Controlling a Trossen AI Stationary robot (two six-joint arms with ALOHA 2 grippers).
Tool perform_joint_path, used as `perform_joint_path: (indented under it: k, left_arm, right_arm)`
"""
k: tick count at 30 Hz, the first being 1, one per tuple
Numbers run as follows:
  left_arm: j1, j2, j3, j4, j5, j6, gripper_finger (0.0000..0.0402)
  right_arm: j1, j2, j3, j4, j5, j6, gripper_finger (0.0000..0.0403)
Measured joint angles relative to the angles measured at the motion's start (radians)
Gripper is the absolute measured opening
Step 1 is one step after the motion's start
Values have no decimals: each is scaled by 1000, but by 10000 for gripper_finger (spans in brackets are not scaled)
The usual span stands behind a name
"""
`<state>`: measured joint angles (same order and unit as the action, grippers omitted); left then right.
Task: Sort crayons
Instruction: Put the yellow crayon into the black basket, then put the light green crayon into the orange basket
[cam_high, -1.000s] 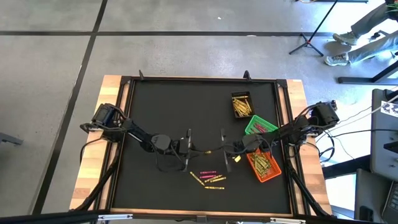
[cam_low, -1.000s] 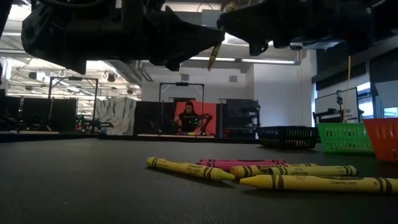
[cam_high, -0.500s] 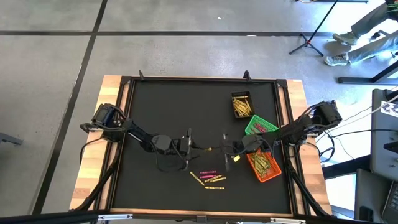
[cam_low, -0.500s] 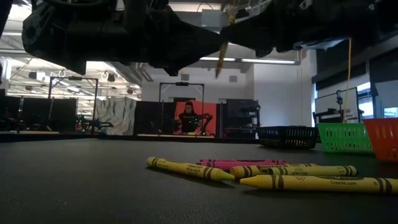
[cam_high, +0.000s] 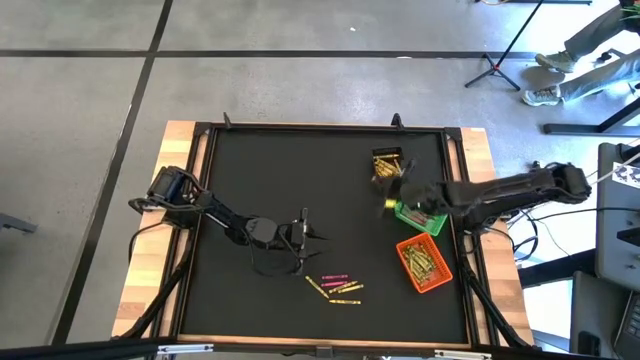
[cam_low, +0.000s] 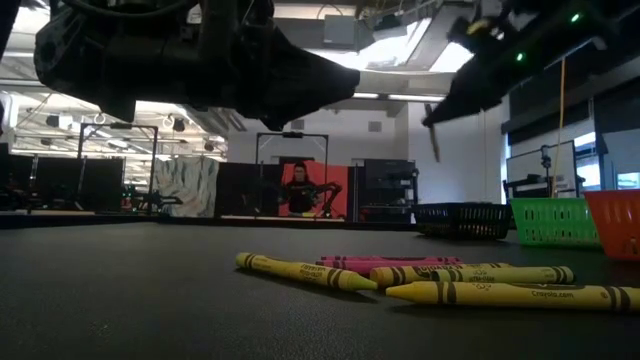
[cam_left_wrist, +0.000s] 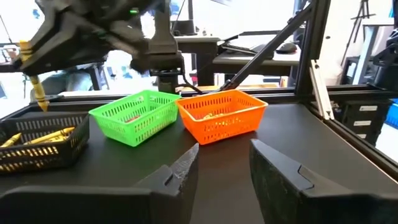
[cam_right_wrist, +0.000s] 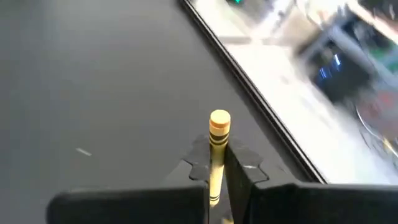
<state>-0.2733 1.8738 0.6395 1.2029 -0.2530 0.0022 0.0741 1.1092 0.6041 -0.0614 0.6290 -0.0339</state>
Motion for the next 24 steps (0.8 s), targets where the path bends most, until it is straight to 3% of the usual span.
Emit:
perform_joint_path:
  k: [5,12,17,21,24]
  left_arm:
    - [0,0,0,2,0,0,125]
    - [0,0,0,0,-1,-2,125]
    - [0,0,0,-6,-1,-2,125]
    - [0,0,0,-7,-1,-1,125]
    - [0,0,0,-11,3,-1,125]
  right_arm:
    - [-219,-26,0,-140,-152,66,12]
    - [-432,30,-27,-154,-373,133,25]
    - [-490,77,-43,-150,-382,142,38]
    - [-487,81,-43,-152,-391,142,90]
    - [-484,66,-43,-153,-495,137,134]
